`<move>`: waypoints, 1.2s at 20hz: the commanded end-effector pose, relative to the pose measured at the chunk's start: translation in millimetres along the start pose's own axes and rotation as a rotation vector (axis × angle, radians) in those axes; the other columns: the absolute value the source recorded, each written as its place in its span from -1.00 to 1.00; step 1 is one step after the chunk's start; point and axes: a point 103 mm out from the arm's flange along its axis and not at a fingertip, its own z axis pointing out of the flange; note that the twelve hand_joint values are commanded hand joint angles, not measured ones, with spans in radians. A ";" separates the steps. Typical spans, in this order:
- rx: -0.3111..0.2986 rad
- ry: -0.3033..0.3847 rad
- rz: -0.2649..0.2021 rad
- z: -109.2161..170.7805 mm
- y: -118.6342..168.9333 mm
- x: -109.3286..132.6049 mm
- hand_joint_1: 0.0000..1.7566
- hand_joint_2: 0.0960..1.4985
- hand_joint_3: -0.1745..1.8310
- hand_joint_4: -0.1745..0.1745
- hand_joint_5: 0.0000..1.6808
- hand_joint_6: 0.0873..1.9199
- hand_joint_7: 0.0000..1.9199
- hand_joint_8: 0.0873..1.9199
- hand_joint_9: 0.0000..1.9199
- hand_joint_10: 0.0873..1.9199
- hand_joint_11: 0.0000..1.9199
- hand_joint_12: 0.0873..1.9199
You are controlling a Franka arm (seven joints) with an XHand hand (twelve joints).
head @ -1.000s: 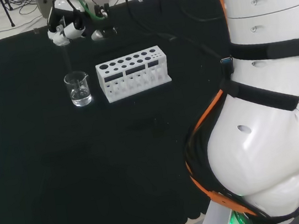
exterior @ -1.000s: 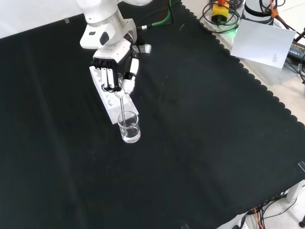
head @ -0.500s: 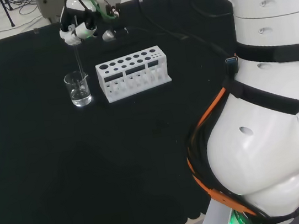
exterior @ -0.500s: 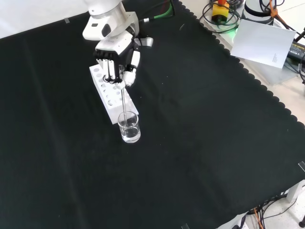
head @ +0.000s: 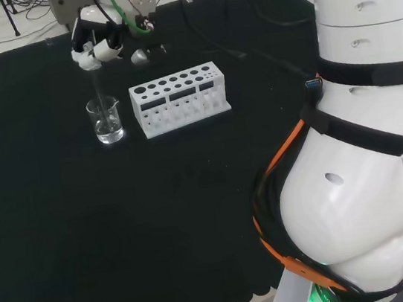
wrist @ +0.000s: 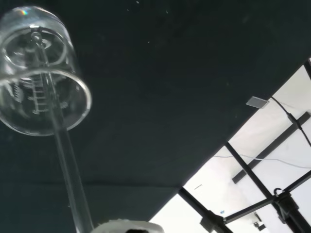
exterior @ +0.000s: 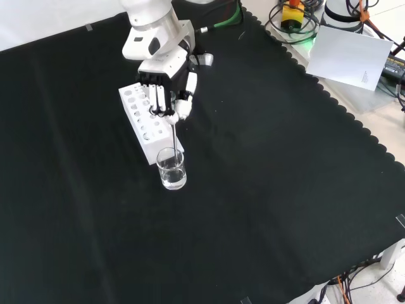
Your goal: Stir in the beaker to the left of the white test tube rack with the glass rod.
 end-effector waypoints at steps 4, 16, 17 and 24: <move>0.014 -0.005 -0.051 3.7 32.6 7.5 0.46 0.44 -0.82 -1.00 0.35 -0.60 -0.02 0.42 0.65 0.09 0.70 -0.13; -0.020 -0.030 0.049 -22.8 -7.5 -39.4 0.46 0.44 -0.82 -1.00 0.35 -0.60 -0.02 0.42 0.65 0.09 0.70 -0.13; -0.018 -0.030 0.051 -21.5 -9.9 -38.6 0.46 0.44 -0.82 -1.00 0.35 -0.60 -0.02 0.42 0.65 0.09 0.70 -0.13; 0.015 -0.017 0.001 -3.5 -7.0 -7.9 0.46 0.44 -0.82 -1.00 0.35 -0.60 -0.02 0.42 0.65 0.09 0.70 -0.13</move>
